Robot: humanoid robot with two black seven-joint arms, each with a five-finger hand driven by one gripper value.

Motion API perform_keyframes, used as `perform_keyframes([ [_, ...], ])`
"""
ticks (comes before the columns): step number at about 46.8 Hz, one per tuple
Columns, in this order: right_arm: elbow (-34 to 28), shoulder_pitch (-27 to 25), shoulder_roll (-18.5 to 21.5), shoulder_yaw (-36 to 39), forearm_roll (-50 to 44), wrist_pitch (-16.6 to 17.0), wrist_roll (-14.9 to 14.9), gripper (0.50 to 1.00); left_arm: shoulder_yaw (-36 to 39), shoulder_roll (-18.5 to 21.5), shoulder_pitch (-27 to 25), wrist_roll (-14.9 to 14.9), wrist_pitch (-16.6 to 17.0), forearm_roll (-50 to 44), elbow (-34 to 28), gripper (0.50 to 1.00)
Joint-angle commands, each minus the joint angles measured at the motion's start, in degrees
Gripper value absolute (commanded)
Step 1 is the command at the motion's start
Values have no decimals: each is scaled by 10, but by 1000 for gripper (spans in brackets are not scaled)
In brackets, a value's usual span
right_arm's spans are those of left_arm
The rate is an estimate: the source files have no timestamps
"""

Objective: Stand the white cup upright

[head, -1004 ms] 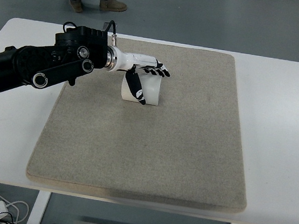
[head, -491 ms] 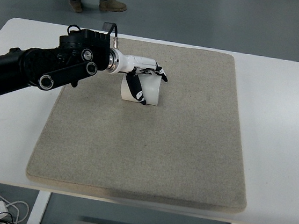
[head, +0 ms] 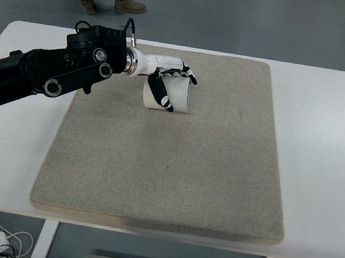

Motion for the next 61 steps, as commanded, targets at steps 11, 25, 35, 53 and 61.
perform_keyframes([
  [11, 0, 0, 0, 0, 0, 0, 0, 952, -35, 42, 14, -29, -9, -149, 9, 500],
  [25, 0, 0, 0, 0, 0, 0, 0, 952, -77, 56, 60, -117, -2, -239, 34, 500],
  [35, 0, 0, 0, 0, 0, 0, 0, 952, -165, 51, 126, -160, -3, -238, 40, 500],
  [53, 0, 0, 0, 0, 0, 0, 0, 952, -217, 49, 189, -278, 1, -268, 51, 500],
  [61, 0, 0, 0, 0, 0, 0, 0, 952, -216, 28, 191, -342, 5, -286, 93, 500],
])
